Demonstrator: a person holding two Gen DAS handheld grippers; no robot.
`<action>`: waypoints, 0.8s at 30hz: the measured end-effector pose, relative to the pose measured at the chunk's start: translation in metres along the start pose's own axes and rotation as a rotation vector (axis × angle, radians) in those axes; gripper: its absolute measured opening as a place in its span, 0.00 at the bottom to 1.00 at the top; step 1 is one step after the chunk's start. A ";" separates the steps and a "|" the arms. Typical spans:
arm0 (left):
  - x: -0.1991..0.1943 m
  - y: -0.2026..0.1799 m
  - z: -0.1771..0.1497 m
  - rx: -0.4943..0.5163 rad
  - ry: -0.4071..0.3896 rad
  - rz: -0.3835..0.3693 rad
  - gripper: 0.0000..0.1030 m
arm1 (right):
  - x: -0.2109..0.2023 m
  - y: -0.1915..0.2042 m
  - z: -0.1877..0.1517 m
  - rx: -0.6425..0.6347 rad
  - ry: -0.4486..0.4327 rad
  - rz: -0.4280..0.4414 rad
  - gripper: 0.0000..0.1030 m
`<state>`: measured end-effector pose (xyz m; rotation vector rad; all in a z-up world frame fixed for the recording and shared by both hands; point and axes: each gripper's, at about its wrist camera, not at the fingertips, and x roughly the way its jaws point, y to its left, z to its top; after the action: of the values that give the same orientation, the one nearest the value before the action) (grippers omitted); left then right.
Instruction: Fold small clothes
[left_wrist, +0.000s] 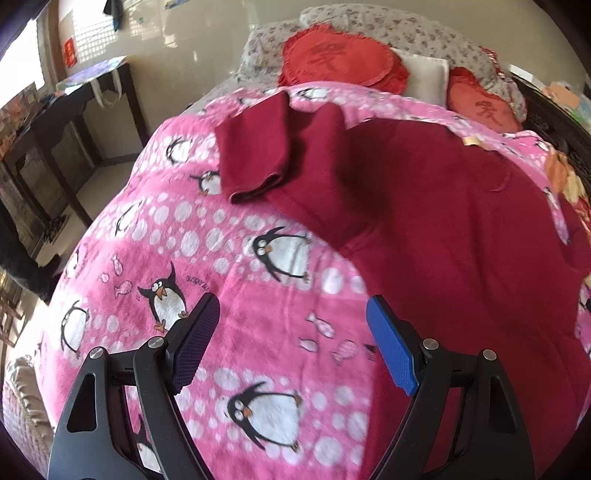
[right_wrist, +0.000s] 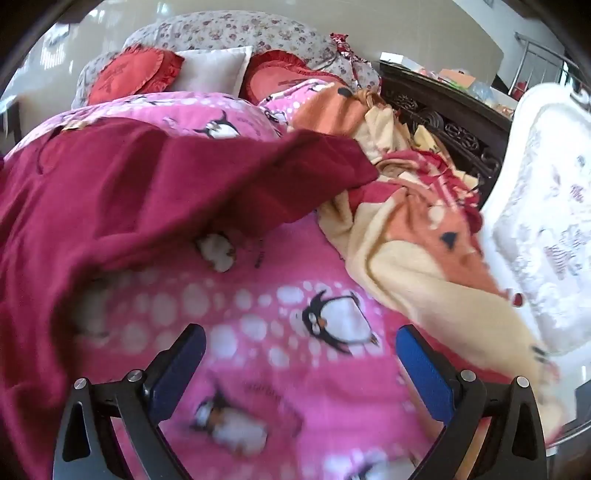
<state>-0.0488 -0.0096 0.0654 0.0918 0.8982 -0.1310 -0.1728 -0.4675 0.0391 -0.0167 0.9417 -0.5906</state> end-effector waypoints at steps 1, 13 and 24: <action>-0.005 -0.004 0.000 0.012 -0.005 -0.003 0.80 | -0.012 0.001 0.002 -0.009 -0.012 -0.005 0.99; -0.039 -0.039 -0.006 0.079 -0.036 -0.090 0.80 | -0.106 0.001 0.001 0.022 -0.039 0.038 0.99; -0.054 -0.052 -0.009 0.099 -0.052 -0.129 0.80 | -0.139 0.037 0.012 0.067 -0.045 0.126 0.99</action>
<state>-0.0968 -0.0556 0.1004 0.1223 0.8454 -0.2970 -0.2079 -0.3720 0.1410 0.0886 0.8725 -0.5033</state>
